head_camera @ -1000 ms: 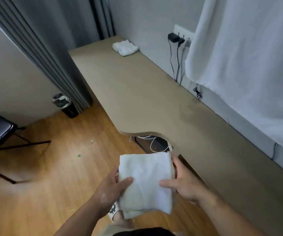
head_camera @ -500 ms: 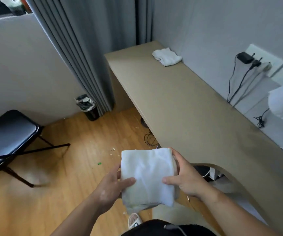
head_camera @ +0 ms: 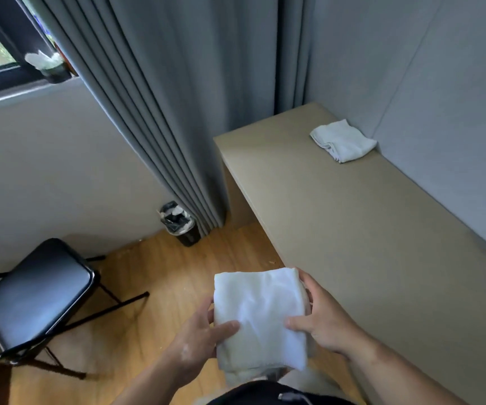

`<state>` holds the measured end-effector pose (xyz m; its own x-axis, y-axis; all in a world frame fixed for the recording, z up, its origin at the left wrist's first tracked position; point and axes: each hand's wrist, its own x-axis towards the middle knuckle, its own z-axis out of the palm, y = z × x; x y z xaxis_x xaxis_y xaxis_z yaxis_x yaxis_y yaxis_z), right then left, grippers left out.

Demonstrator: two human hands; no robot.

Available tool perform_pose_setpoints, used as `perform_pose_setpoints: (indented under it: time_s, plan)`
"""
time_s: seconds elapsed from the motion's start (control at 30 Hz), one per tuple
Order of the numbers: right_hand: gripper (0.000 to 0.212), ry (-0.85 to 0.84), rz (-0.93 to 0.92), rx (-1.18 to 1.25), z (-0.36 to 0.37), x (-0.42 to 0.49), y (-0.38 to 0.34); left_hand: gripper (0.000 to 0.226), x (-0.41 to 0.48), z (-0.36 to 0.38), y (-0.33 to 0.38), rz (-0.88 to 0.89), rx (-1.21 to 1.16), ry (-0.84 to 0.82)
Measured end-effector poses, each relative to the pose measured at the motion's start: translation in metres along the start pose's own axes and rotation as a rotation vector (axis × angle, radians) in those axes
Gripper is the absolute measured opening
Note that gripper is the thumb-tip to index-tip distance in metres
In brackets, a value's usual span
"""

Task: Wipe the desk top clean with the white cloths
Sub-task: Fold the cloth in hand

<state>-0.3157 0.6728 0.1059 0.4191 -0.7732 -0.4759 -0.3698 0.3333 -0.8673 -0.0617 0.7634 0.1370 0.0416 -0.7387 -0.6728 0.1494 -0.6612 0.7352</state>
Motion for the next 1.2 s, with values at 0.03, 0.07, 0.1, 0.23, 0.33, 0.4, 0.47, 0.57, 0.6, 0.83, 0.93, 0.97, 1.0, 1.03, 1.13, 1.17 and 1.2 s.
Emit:
perform_pose_setpoints:
  time_s: [0.03,0.07,0.1,0.23,0.33,0.4,0.47,0.57,0.6,0.83,0.93,0.97,1.0,1.03,1.13,1.17,1.2]
  plan:
    - [0.100,-0.001,-0.002,-0.006,-0.003,0.017,-0.011,0.051,0.013,-0.006,0.014,-0.001,-0.006,0.003]
    - [0.100,0.001,-0.007,-0.013,-0.006,0.032,-0.021,0.052,0.027,-0.012,0.027,-0.001,-0.009,0.011]
    - [0.099,0.009,-0.010,-0.019,-0.010,0.048,-0.030,0.052,0.041,-0.016,0.040,-0.003,-0.007,0.018]
    - [0.096,0.079,0.002,-0.041,-0.016,0.101,-0.059,0.047,0.092,-0.030,0.092,-0.016,0.021,0.018]
    - [0.096,0.146,0.021,-0.028,-0.016,0.141,-0.076,0.044,0.133,-0.047,0.129,-0.012,0.069,-0.027]
    - [0.097,0.184,0.039,-0.003,-0.014,0.169,-0.087,0.050,0.163,-0.061,0.154,-0.003,0.109,-0.066]
    - [0.101,0.233,0.047,0.039,-0.010,0.196,-0.099,0.054,0.194,-0.077,0.179,0.008,0.143,-0.117]
    - [0.109,0.341,0.069,0.093,-0.003,0.233,-0.120,0.053,0.243,-0.104,0.219,-0.025,0.181,-0.215]
    - [0.110,0.378,0.074,0.113,0.000,0.243,-0.129,0.056,0.257,-0.112,0.232,-0.033,0.197,-0.243]
    - [0.106,0.623,0.079,0.318,0.004,0.301,-0.170,0.054,0.351,-0.124,0.322,-0.015,0.310,-0.416]
    - [0.104,0.698,0.098,0.360,-0.012,0.316,-0.182,0.062,0.386,-0.107,0.350,-0.017,0.351,-0.463]
    - [0.103,0.721,0.104,0.341,-0.020,0.322,-0.185,0.063,0.398,-0.101,0.357,-0.012,0.364,-0.472]
    - [0.103,0.739,0.106,0.318,-0.029,0.327,-0.186,0.062,0.409,-0.093,0.364,-0.013,0.373,-0.481]
    - [0.103,0.754,0.106,0.309,-0.037,0.332,-0.188,0.061,0.421,-0.085,0.370,-0.018,0.378,-0.494]
    - [0.103,0.792,0.113,0.295,-0.066,0.347,-0.188,0.060,0.448,-0.058,0.387,-0.013,0.401,-0.506]
    - [0.101,0.804,0.110,0.285,-0.076,0.351,-0.188,0.064,0.455,-0.048,0.393,-0.004,0.401,-0.507]
    - [0.099,0.810,0.103,0.273,-0.086,0.356,-0.188,0.067,0.462,-0.039,0.400,0.003,0.396,-0.502]
